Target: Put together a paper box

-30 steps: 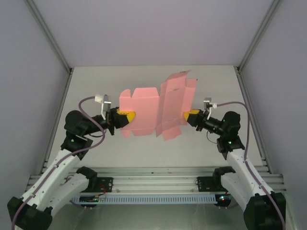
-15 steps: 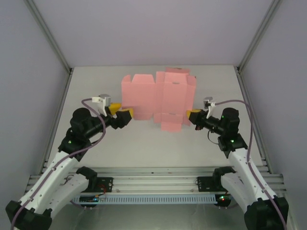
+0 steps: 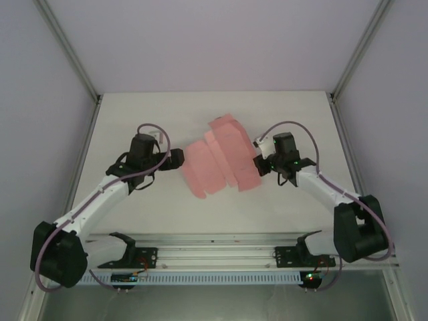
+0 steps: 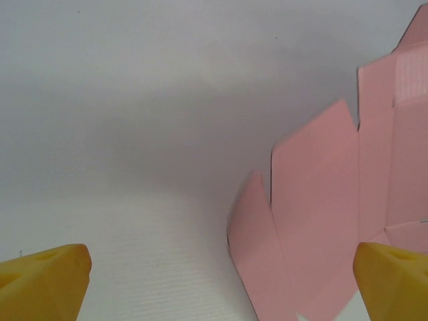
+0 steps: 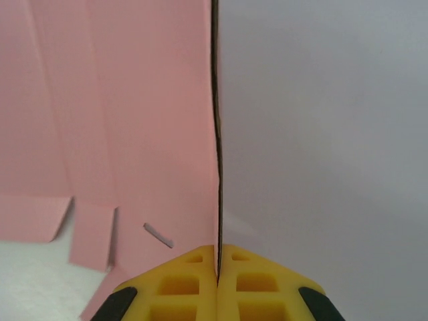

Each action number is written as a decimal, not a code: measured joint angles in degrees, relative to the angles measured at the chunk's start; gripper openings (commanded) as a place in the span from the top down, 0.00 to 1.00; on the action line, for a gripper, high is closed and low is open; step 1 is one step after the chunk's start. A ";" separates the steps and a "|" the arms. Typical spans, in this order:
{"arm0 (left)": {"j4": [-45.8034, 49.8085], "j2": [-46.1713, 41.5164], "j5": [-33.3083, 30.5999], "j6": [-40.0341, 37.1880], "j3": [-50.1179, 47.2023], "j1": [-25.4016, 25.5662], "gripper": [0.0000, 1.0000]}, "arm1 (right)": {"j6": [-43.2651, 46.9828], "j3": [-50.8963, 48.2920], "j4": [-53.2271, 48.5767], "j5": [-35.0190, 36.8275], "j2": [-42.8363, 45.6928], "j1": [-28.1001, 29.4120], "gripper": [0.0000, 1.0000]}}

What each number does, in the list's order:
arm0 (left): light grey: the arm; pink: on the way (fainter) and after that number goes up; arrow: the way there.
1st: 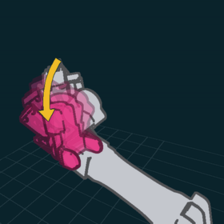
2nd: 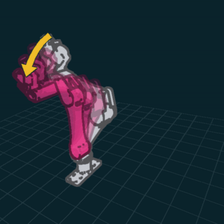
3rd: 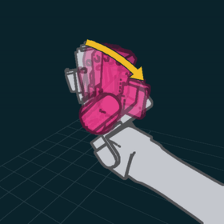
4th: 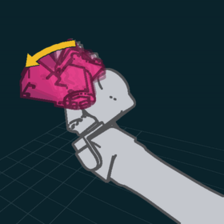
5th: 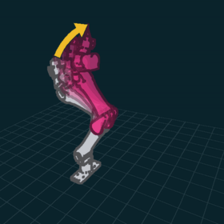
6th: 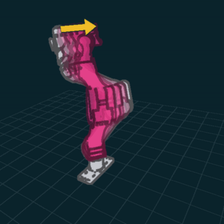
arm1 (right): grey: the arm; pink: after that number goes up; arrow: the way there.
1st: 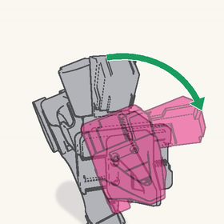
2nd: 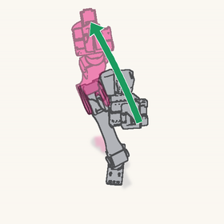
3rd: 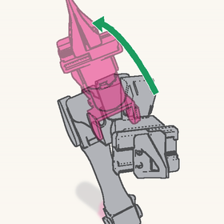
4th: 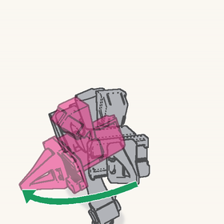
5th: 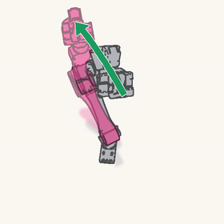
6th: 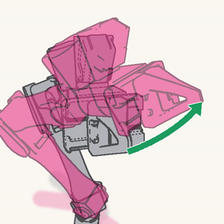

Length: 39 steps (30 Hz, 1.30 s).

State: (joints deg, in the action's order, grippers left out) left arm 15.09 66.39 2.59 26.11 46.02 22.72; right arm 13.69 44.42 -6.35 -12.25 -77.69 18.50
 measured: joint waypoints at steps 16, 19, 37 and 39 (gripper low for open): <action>-5.38 10.47 10.54 0.28 5.99 -4.76 0.00 | 35.56 3.41 20.74 24.30 -15.19 12.57 1.00; -5.42 13.25 11.78 0.31 7.87 -4.79 0.01 | 39.15 2.97 24.68 26.43 -15.69 13.44 1.00; -8.26 27.45 16.04 -3.87 18.47 -3.32 0.00 | 46.18 1.20 31.56 28.09 -15.67 15.67 1.00; -8.02 28.68 15.54 -5.29 18.97 -2.08 0.00 | 45.86 1.20 31.39 27.89 -15.52 15.67 1.00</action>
State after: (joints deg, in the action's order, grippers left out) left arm 7.07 95.07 18.13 20.82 64.99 20.64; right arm 59.55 45.63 25.04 15.64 -93.21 34.17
